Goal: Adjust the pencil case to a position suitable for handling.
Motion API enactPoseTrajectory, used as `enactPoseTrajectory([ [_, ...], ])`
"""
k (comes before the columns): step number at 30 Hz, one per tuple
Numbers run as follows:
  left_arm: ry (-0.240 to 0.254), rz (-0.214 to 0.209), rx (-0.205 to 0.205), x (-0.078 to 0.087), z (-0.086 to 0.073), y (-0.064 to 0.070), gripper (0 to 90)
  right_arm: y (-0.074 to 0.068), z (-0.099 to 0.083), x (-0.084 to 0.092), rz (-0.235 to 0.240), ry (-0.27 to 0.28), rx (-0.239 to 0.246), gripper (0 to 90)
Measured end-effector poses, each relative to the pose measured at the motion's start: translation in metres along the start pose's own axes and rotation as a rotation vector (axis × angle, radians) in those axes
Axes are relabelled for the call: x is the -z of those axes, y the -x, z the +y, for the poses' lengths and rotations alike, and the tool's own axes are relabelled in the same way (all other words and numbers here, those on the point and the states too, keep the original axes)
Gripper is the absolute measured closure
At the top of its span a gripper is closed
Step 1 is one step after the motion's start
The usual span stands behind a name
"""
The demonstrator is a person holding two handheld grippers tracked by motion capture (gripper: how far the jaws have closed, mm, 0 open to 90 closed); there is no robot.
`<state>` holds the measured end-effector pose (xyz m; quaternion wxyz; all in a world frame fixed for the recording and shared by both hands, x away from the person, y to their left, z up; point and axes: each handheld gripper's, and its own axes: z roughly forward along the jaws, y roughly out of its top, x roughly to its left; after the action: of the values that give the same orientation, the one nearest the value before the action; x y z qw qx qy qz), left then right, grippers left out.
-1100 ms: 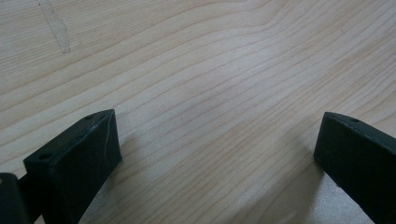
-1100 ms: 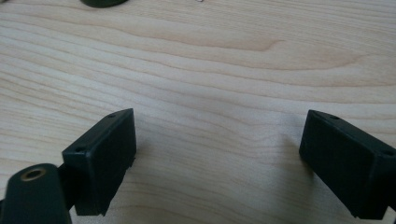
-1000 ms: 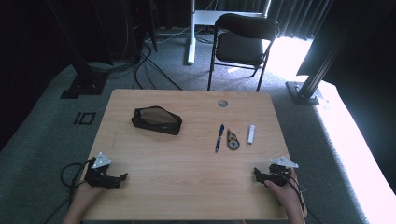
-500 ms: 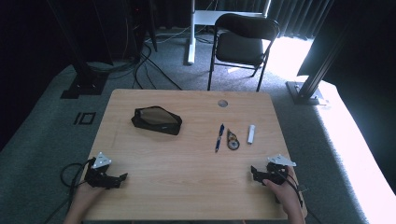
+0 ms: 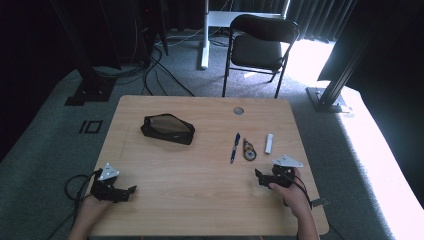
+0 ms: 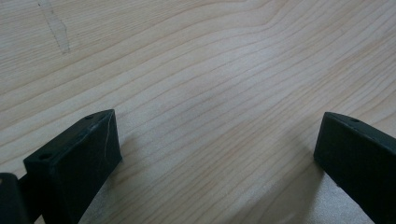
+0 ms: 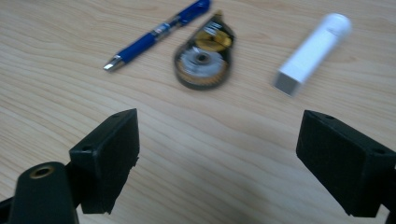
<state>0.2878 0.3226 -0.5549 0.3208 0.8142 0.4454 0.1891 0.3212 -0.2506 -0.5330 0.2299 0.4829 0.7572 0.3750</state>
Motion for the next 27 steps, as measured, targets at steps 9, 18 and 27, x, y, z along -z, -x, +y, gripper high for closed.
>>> enactPoseTrajectory([
  [9, 0.001, 0.000, 0.001, 0.000, 0.000, 0.000, 0.6, -0.014, 0.023, -0.016, 0.056, 0.038, -0.010, 12.9],
  [18, -0.001, 0.000, 0.001, 0.000, 0.000, 0.000, 0.6, -0.026, 0.044, -0.034, 0.090, 0.040, 0.040, 13.0],
  [27, -0.001, 0.000, 0.001, 0.000, 0.000, 0.000, 0.7, -0.041, 0.063, -0.052, 0.123, 0.053, 0.079, 13.2],
])
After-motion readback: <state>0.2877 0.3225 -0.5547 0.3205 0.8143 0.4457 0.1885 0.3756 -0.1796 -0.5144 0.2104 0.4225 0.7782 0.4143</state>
